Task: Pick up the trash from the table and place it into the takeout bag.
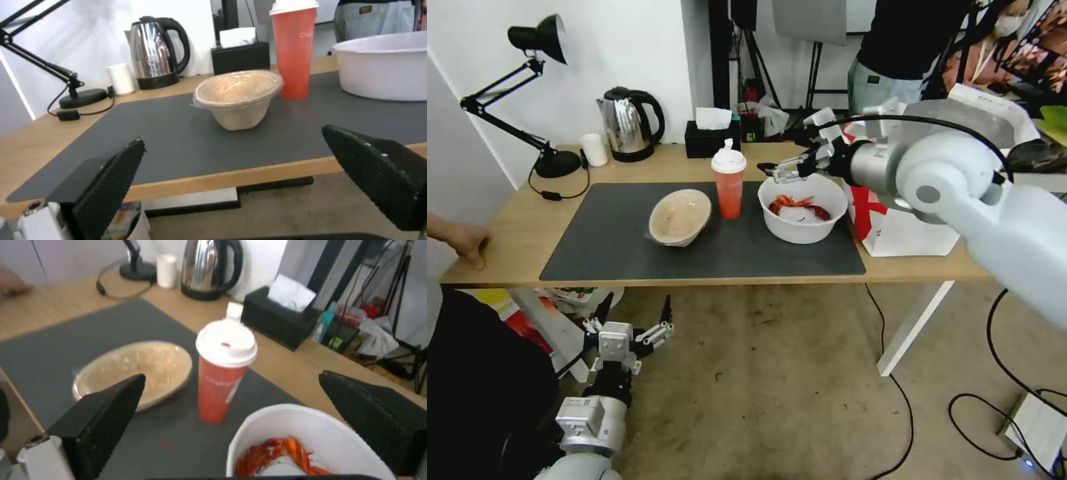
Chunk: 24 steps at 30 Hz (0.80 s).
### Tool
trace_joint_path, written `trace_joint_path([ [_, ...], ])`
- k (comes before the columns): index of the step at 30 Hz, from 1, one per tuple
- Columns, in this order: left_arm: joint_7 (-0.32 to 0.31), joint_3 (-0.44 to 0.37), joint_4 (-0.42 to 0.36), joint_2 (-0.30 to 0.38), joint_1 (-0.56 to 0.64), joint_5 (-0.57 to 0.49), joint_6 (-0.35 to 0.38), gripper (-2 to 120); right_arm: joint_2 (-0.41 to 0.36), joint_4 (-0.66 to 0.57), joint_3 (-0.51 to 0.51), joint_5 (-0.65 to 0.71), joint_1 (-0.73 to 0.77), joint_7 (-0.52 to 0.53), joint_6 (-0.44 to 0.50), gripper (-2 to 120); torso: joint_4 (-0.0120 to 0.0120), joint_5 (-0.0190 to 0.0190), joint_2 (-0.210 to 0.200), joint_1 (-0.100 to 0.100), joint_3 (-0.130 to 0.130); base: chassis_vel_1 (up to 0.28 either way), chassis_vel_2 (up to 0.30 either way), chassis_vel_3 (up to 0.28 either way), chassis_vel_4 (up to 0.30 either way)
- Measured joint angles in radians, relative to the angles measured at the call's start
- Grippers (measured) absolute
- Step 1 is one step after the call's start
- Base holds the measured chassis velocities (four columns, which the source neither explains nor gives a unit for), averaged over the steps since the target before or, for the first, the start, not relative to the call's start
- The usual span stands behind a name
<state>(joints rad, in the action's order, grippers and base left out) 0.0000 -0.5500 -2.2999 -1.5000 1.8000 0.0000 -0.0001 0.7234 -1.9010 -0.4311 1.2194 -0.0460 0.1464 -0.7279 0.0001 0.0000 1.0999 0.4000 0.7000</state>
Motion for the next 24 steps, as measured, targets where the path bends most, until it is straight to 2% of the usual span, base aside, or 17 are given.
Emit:
trace_joint_path([
  [3, 0.0, 0.0, 0.0, 0.0, 0.0, 0.0, 0.0, 100, -0.005, 0.021, -0.122, -0.01, -0.086, -0.018, 0.002, 100, -0.0002, 0.0001, 0.0, 0.0, 0.0, 0.0, 0.0, 0.0, 0.0],
  [5, 0.0, 0.0, 0.0, 0.0, 0.0, 0.0, 0.0, 100, -0.005, 0.023, -0.138, -0.014, -0.099, -0.021, 0.002, 100, -0.0002, 0.0002, 0.0, 0.0, 0.0, 0.0, 0.0, 0.0, 0.0],
  [7, 0.0, 0.0, 0.0, 0.0, 0.0, 0.0, 0.0, 100, -0.006, 0.032, -0.206, -0.027, -0.153, -0.034, 0.003, 100, -0.0001, -0.0006, 0.0, 0.0, 0.0, 0.0, 0.0, 0.0, 0.0],
  [9, 0.0, 0.0, 0.0, 0.0, 0.0, 0.0, 0.0, 100, -0.003, 0.04, -0.245, -0.035, -0.181, -0.041, 0.003, 100, -0.0001, 0.0001, 0.0, 0.0, 0.0, 0.0, 0.0, 0.0, 0.0],
  [24, 0.0, 0.0, 0.0, 0.0, 0.0, 0.0, 0.0, 100, 0.008, 0.091, -0.365, -0.05, -0.262, -0.051, 0.004, 100, -0.0001, 0.0, 0.0, 0.0, 0.0, 0.0, 0.0, 0.0, 0.0],
])
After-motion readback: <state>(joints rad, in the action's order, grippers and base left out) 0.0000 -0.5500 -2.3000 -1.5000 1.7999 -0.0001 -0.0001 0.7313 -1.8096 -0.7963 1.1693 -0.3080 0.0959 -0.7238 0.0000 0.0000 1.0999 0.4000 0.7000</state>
